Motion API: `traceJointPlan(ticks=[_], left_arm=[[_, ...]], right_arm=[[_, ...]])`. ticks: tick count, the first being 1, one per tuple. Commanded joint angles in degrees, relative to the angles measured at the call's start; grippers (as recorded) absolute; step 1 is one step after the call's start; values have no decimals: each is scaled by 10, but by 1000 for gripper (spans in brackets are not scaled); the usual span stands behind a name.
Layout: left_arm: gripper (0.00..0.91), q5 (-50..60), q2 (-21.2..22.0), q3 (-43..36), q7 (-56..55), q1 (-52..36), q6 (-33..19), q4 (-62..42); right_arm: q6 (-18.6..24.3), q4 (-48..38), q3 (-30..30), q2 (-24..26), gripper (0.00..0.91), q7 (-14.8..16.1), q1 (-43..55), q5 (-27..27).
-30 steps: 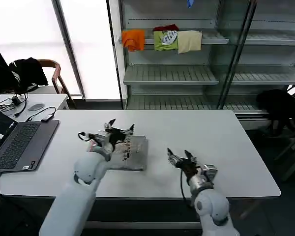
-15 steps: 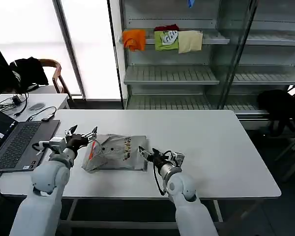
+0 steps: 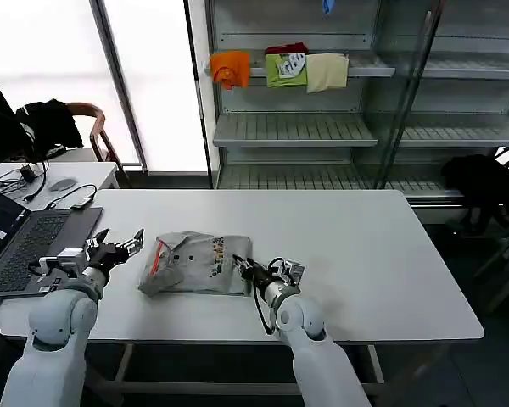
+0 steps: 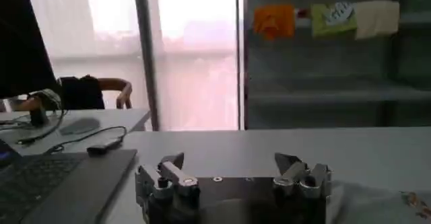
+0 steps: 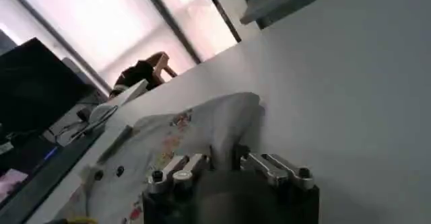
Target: Fold and organize the clothes.
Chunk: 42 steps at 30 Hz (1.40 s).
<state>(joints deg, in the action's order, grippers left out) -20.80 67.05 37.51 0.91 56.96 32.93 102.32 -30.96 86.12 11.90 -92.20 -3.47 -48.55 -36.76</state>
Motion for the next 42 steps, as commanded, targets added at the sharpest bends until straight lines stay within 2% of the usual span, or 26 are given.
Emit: traceJointPlan(ticks=[1,6,12,15,19,25,34,42], left_arm=[[907,-4,-2,16,2,16,-4,-8],[907,-2,0,16,4,21,-12,-11],[907,4,6,12,9,27,-17,-17],[907,7,8,8,11,26,-18,-18],[907,10,12,2,11,23,-19,-20],[907,15,20,-7,12,16,-18,-22],[907,20,25,-10,12,19,-17,-21],[907,20,25,-6,12,28,-18,-24]], right_arm=[[26,10,1,-28,0,-1,10,-3],[23,65,28,-22,0,-1,1,-4],[-6,124,82,20,0,-8,-12,-21],[-20,148,112,41,0,-3,-27,-24],[-22,171,145,102,0,4,-62,-38],[-22,178,190,134,0,22,-93,-37],[-23,144,189,158,0,35,-71,-16],[-23,85,145,158,0,43,1,21]])
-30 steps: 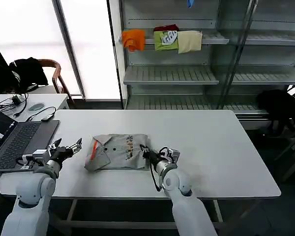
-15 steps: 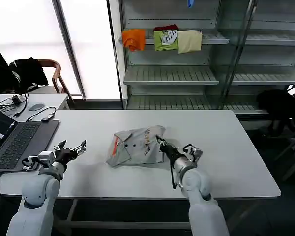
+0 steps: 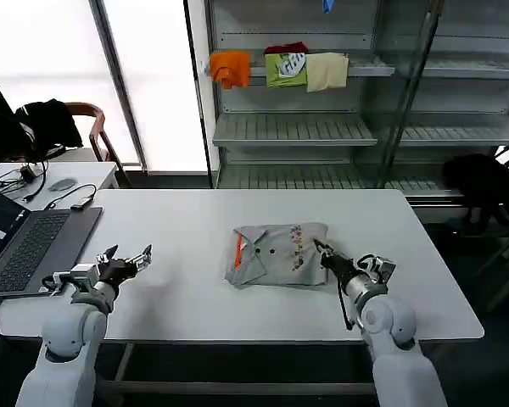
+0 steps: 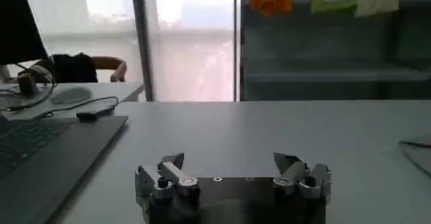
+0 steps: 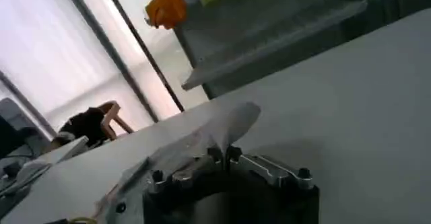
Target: Fold and organize the clothes.
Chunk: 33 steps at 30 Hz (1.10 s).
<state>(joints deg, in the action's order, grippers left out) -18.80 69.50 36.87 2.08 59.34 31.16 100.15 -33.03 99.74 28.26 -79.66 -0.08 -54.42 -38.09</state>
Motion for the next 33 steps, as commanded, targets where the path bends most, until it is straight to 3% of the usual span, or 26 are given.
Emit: traceJointPlan(ticks=[1,6,12,13,29,33], left_arm=[[907,0,1,1,0,4,-1,-2],[907,0,1,3,0,8,-1,0],[907,0,-7,12,13,20,-5,-1],[907,0,-7,12,14,21,-5,-2],[907,1,-4,11,17,23,-4,7],[907,0,-4,13,17,28,-5,10]], right_arm=[[-2,-62,-24,27,0,10,68,43],[-3,-85,-33,4,0,12,92,83],[-3,-72,-36,12,0,12,73,86],[-2,-69,-36,14,907,11,70,87],[-3,-36,-26,17,907,-7,41,114],[-1,-30,-20,17,907,-13,35,152]])
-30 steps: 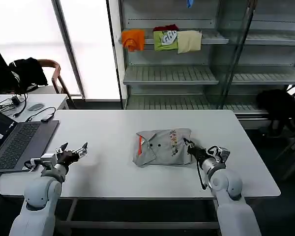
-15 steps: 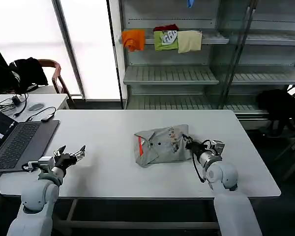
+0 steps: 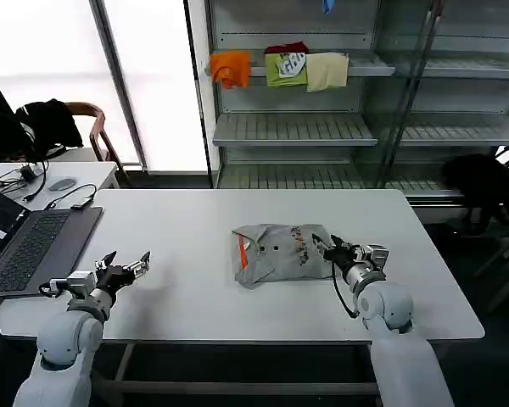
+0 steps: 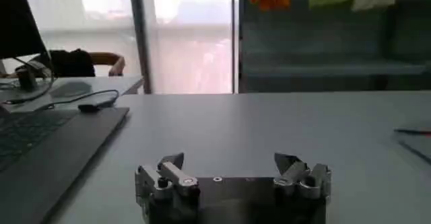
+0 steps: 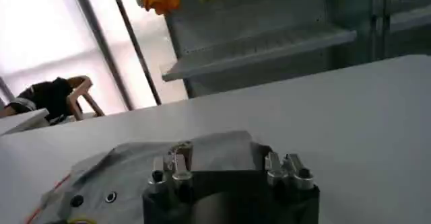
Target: Fold and organize the clothes.
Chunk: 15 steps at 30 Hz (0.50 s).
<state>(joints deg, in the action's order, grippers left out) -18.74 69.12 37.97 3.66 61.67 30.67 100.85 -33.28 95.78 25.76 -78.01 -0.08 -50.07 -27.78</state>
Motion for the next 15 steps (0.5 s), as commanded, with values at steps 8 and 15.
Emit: traceJointPlan(ticks=[8,15], left_arm=[[907,-22,1,8,8,14,-19,12],[907,-50,0,9,23,19,-56,18]], right_arm=[[15,61,20,26,907,-31,-49,232],[25,97,56,62,907,-6,-102,249]])
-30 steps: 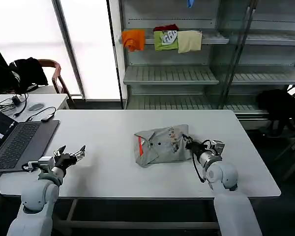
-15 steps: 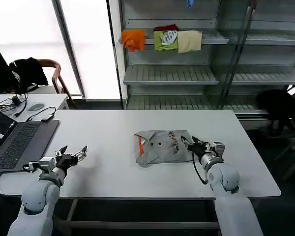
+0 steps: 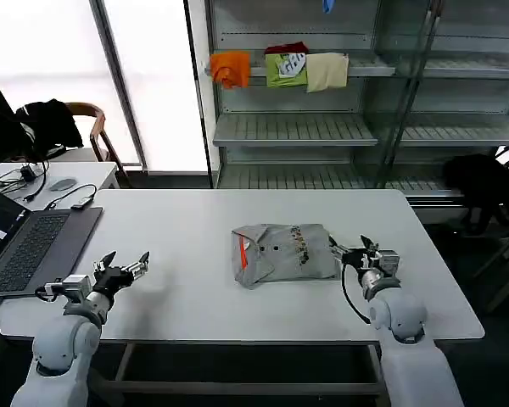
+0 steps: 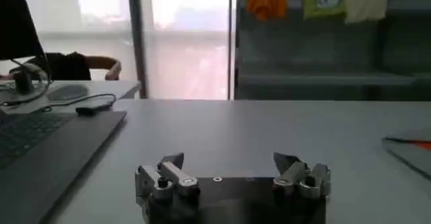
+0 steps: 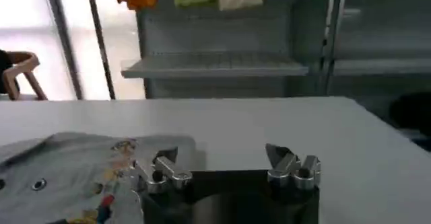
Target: Fold and organize the clothes.
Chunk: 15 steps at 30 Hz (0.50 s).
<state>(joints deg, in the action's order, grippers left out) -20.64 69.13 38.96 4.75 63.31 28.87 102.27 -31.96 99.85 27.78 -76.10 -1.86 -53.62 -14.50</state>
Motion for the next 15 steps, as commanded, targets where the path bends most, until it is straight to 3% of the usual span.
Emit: traceJointPlan(ticks=[1,9,15], left_arm=[[907,-32,1,-2,13,2,-40,5],[907,-61,3,-3,12,2,-57,21],[907,-59,6,-8,11,8,-56,31]], right_arm=[[11,61,43,48,907,18,-72,117],[21,63,88,82,907,33,-97,115],[39,56,112,106,907,37,-106,66]])
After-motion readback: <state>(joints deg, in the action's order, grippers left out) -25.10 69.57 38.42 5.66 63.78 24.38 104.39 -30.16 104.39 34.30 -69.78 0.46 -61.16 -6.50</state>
